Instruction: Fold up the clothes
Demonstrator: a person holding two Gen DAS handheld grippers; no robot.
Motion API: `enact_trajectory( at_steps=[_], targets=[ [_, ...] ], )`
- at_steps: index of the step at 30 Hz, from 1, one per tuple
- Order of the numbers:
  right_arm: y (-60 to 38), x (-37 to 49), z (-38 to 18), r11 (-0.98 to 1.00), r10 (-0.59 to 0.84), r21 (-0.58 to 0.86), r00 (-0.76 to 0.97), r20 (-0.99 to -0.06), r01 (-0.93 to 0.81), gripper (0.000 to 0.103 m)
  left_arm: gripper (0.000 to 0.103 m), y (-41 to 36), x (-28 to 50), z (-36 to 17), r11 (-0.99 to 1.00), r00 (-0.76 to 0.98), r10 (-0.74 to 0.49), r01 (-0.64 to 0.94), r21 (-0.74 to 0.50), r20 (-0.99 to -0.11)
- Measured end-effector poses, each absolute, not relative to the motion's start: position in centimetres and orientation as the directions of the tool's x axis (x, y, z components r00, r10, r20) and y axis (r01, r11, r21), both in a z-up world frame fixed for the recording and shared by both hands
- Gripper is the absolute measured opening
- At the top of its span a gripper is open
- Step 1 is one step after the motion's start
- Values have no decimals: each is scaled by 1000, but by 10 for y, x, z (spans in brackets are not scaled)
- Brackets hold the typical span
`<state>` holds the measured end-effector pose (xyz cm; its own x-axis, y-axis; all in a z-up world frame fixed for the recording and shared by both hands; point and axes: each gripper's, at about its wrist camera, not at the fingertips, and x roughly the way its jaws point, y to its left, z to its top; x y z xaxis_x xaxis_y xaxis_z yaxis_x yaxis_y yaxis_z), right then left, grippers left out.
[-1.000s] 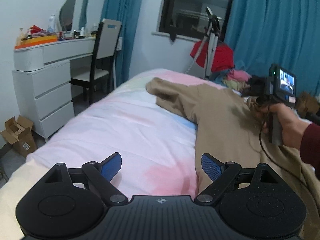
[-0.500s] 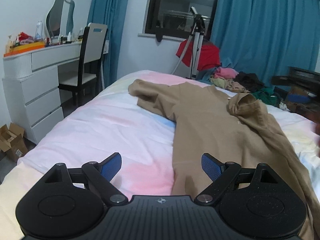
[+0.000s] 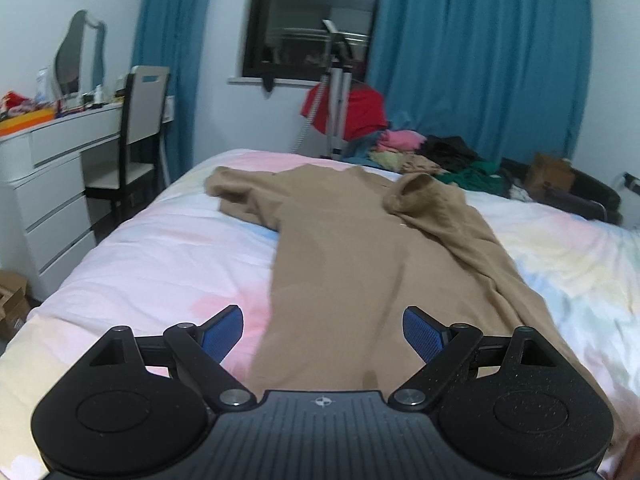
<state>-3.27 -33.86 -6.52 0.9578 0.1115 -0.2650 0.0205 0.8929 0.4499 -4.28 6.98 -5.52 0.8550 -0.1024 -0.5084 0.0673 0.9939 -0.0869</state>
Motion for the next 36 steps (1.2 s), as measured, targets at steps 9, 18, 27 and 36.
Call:
enact_trajectory(
  at_steps=[9,18,27,36],
  targets=[
    [-390,-46,-82,829,62,555,974,-218,72,89,87,-17,-39,-48,937,754,-349,276,-214,-556],
    [-417,-40,-100,765,95,641,974,-204,60,89,76,-112,-25,-94,812,547,-581,441,-382,-602],
    [-416,-26,-111,730,189,684,956,-222,15,89,60,-128,-17,-142,761,413,-645,418,-496,-643],
    [-409,-18,-115,747,208,665,943,-261,19,89,24,-128,-10,-163,672,314,-739,411,-616,-597]
  ],
)
